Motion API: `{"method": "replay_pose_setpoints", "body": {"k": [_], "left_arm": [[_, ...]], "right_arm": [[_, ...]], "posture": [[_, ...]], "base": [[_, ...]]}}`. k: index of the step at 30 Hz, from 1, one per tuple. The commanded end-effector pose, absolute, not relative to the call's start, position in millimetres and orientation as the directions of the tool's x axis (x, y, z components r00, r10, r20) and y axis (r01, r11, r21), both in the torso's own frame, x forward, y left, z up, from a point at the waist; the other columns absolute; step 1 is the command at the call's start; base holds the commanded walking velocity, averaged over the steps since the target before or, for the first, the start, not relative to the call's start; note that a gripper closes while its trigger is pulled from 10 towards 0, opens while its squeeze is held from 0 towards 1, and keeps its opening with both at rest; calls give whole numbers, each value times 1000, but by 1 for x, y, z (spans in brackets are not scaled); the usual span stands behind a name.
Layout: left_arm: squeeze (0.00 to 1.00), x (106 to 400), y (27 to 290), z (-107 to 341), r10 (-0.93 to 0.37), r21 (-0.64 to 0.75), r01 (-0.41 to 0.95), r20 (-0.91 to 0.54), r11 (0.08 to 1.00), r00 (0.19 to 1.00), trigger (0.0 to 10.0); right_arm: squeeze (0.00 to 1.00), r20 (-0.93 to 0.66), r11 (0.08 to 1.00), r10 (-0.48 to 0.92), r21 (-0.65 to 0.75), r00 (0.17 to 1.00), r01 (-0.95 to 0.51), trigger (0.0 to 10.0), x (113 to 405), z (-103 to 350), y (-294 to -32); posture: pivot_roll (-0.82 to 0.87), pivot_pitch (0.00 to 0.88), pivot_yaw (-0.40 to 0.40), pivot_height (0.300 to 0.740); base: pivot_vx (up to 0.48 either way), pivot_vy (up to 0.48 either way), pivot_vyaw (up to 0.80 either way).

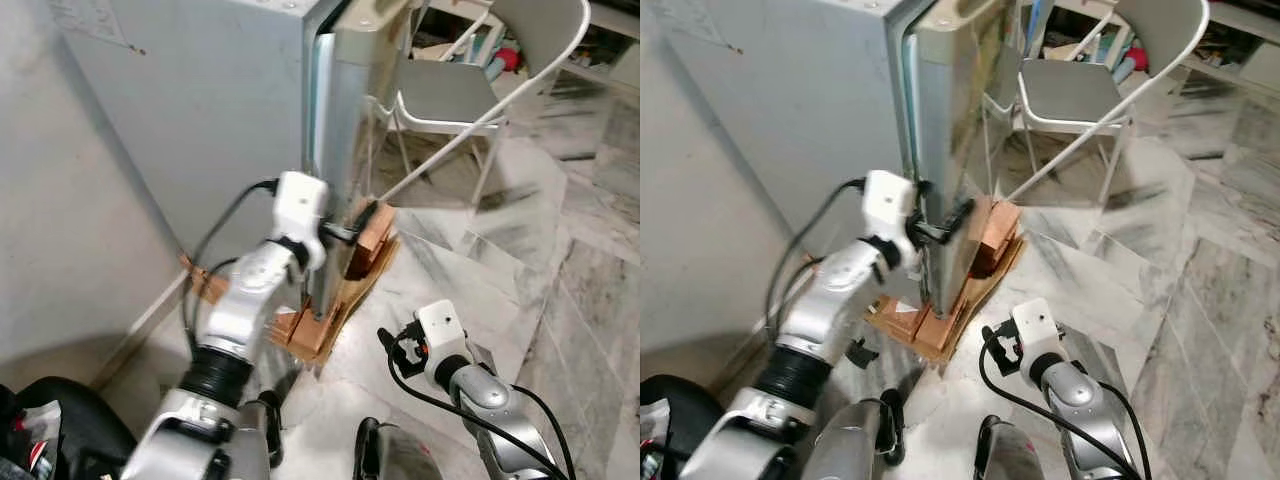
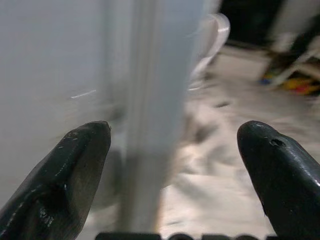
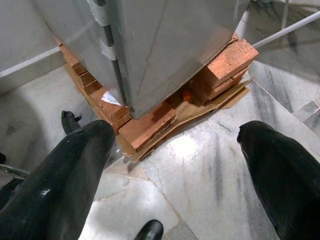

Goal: Restocking fridge

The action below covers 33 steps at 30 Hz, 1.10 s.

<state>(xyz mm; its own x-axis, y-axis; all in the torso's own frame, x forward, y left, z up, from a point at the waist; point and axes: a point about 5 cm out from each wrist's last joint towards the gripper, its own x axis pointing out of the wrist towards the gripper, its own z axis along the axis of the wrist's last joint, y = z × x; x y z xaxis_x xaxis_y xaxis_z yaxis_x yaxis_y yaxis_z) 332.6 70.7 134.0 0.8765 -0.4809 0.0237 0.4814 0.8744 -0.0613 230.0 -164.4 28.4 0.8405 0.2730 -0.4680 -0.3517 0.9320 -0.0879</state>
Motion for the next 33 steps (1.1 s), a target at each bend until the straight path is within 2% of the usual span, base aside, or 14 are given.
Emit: {"method": "replay_pose_setpoints", "body": {"k": [1, 3, 7, 15, 19, 27, 29, 30, 33], "left_arm": [[0, 336, 77, 129, -438, -42, 438, 6, 898, 899, 10000], [0, 344, 89, 127, -391, -38, 390, -9, 920, 920, 10000], [0, 350, 90, 131, -386, -33, 386, -1, 922, 922, 10000], [0, 356, 71, 141, -456, -43, 458, 40, 888, 889, 10000], [0, 350, 67, 140, -471, -57, 474, 57, 879, 880, 10000], [0, 318, 87, 111, -408, -74, 408, 22, 910, 913, 10000], [0, 295, 104, 97, -348, -74, 347, -7, 935, 937, 10000], [0, 295, 104, 97, -348, -74, 347, -7, 935, 937, 10000], [0, 264, 135, 79, -218, -46, 215, -60, 976, 974, 10000]], "right_arm": [[0, -469, 932, 277, -82, 839, -353, 10000, 229, 30, -165], [0, -466, 931, 280, -81, 839, -356, 10000, 231, 32, -164], [0, -463, 931, 281, -80, 840, -356, 10000, 231, 34, -162], [0, -468, 934, 269, -87, 842, -347, 10000, 229, 36, -161], [0, -466, 936, 270, -80, 843, -344, 10000, 228, 37, -161], [0, -474, 936, 276, -68, 836, -347, 10000, 224, 36, -162], [0, -477, 936, 275, -66, 835, -346, 10000, 224, 34, -163], [0, -477, 936, 275, -66, 835, -346, 10000, 224, 34, -163], [0, -488, 938, 268, -64, 831, -340, 10000, 225, 30, -166]], "posture": [[106, 127, -34, 740], [105, 127, -34, 740], [98, 126, -30, 740], [87, 129, -20, 740], [86, 130, -20, 740], [87, 138, -8, 740], [87, 140, -5, 740], [87, 140, -5, 740], [88, 142, -8, 740]], "base": [[0, 0, 0], [0, 0, 0], [0, 0, 0], [0, 0, 0], [0, 0, -756], [0, 0, -473], [0, 0, 0], [0, 0, 0], [0, 0, 0]]}}
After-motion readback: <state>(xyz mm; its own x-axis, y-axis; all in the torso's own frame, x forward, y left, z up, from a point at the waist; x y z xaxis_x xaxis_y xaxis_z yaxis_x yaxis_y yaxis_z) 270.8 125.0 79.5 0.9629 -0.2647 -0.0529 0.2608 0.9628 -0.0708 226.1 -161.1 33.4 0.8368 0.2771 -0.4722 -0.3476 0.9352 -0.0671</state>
